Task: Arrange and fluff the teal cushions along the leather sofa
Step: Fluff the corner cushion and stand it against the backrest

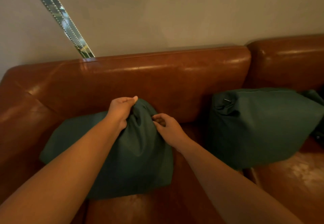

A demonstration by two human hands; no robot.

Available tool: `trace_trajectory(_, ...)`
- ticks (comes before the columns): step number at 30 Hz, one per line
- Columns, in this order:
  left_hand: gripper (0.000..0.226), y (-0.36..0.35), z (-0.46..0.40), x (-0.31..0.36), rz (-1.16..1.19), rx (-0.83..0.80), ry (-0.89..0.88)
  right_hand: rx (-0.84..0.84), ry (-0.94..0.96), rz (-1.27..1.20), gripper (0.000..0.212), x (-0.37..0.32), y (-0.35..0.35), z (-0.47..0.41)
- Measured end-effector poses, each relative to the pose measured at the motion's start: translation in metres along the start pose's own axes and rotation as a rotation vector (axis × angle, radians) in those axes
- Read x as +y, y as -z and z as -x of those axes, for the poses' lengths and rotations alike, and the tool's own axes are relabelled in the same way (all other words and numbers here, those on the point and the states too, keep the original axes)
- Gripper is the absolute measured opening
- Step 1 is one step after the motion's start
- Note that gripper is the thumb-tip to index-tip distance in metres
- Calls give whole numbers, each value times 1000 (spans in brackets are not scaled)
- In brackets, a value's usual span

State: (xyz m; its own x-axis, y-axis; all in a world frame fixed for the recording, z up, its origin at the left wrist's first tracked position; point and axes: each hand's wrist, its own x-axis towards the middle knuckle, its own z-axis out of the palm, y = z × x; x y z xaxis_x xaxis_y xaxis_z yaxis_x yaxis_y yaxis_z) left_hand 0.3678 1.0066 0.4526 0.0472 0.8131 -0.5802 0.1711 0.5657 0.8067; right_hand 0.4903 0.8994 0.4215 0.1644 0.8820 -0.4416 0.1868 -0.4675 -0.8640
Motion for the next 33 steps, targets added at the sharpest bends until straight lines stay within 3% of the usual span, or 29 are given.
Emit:
trace_trajectory(4,18,10,2,-4,78,-44,107,161,39,-31,19,14,-28,1)
trace_trajectory(7,18,11,8,-6,49,-125,80,234,86,14,6,16,-36,-2)
trace_trajectory(10,20,10,13,2,-207,-168,-174,275,168,110,5,13,-30,-5)
trace_trajectory(12,30,11,18,11,-588,-282,-376,295,230,174,8,10,-20,-6)
trace_trajectory(14,25,12,22,18,-929,-293,-578,292,294,210,8,8,-7,-6)
trace_trajectory(16,8,13,23,24,-1058,-270,-746,252,285,166,8,8,8,-5)
trace_trajectory(18,9,11,21,25,-1111,-302,-824,184,249,63,8,9,17,-2)
trace_trajectory(23,6,8,15,48,-1091,-448,-837,181,173,-326,10,8,27,7)
trace_trajectory(26,3,1,12,50,-1018,-525,-825,69,215,-384,23,0,30,7)
trace_trajectory(28,6,-6,11,38,-924,-438,-834,-12,242,-301,21,-9,23,4)
trace_trajectory(32,10,11,10,18,-501,-213,-664,59,225,-241,6,-7,25,-1)
trace_trajectory(33,10,22,9,14,-531,-218,-631,72,185,-268,6,-2,30,0)
